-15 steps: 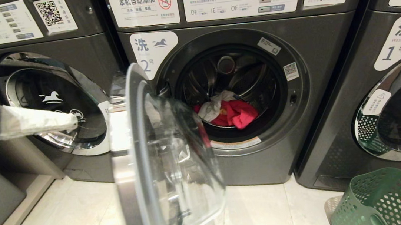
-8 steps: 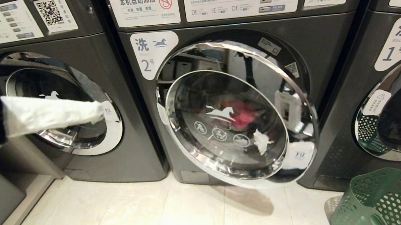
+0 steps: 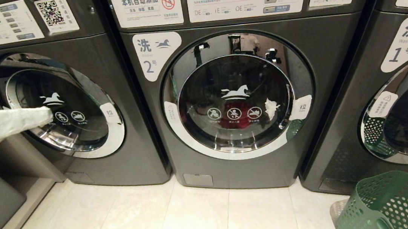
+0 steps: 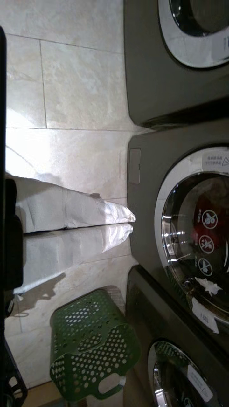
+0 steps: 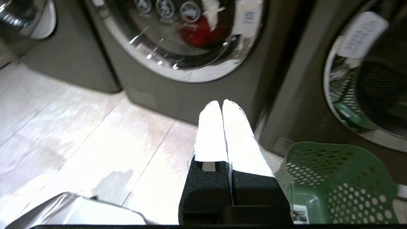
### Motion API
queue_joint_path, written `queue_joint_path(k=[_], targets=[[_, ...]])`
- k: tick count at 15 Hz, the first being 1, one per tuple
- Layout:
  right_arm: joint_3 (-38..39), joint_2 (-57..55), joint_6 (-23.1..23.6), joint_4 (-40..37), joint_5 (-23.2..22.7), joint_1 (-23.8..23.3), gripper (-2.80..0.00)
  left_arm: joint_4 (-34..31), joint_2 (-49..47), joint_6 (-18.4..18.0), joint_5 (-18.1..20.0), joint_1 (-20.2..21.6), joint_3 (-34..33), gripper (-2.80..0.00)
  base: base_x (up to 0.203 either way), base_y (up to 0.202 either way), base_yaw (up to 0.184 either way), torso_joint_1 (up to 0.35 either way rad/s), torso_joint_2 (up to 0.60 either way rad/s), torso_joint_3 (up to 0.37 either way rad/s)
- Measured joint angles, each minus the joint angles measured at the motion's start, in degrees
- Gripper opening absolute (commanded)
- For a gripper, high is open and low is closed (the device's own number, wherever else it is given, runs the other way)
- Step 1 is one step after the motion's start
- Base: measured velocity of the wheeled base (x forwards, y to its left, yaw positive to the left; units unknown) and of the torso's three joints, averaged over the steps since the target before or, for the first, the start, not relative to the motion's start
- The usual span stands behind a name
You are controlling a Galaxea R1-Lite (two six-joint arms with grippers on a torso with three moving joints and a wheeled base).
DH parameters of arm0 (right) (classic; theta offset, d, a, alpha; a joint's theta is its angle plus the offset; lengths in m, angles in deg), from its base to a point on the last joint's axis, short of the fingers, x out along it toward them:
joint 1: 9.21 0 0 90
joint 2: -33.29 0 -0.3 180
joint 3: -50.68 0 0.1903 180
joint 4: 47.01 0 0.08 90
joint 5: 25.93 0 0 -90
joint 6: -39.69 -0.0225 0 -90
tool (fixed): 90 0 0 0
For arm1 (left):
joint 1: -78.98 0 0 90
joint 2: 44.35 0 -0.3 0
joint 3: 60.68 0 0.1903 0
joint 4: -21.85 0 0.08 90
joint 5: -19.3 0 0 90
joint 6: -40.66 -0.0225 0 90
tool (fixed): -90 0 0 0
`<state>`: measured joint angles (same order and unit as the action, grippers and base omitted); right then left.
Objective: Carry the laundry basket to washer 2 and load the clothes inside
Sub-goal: Close the washing machine door with the left hand, then press the washing machine door tightly with the right hand
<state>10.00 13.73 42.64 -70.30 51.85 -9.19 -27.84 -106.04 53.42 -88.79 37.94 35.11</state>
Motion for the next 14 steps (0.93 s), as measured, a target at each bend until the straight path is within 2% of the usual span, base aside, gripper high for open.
queue_joint_path(k=[3, 6, 8, 11, 14], targets=[[-6.8, -24.2, 1.8, 5.9, -5.4, 0.8, -2.80, -1.1, 5.7, -0.7, -4.2, 0.0, -1.5, -2.80, 0.000, 0.000, 0.000, 0.000, 0.00, 0.000], [-11.2, -49.9, 3.2, 20.5, -8.6, 3.6, -2.80, -5.7, 12.2, -1.3, -12.1, 0.1, -1.8, -2.80, 0.000, 0.000, 0.000, 0.000, 0.00, 0.000], [-13.4, -65.3, 4.0, 32.4, -9.2, 5.3, -2.80, -11.1, 17.3, -2.5, -15.2, 0.6, -1.8, -2.80, 0.000, 0.000, 0.000, 0.000, 0.00, 0.000], [-17.5, -84.8, 4.7, 52.6, -6.0, 7.0, -2.80, -23.7, 27.7, -5.5, -16.2, 3.6, -2.1, -2.80, 0.000, 0.000, 0.000, 0.000, 0.00, 0.000], [-24.5, -97.7, 5.8, 69.5, 1.2, 7.8, -2.80, -34.1, 37.0, -8.0, -14.3, 12.1, -2.4, -2.80, 0.000, 0.000, 0.000, 0.000, 0.00, 0.000]])
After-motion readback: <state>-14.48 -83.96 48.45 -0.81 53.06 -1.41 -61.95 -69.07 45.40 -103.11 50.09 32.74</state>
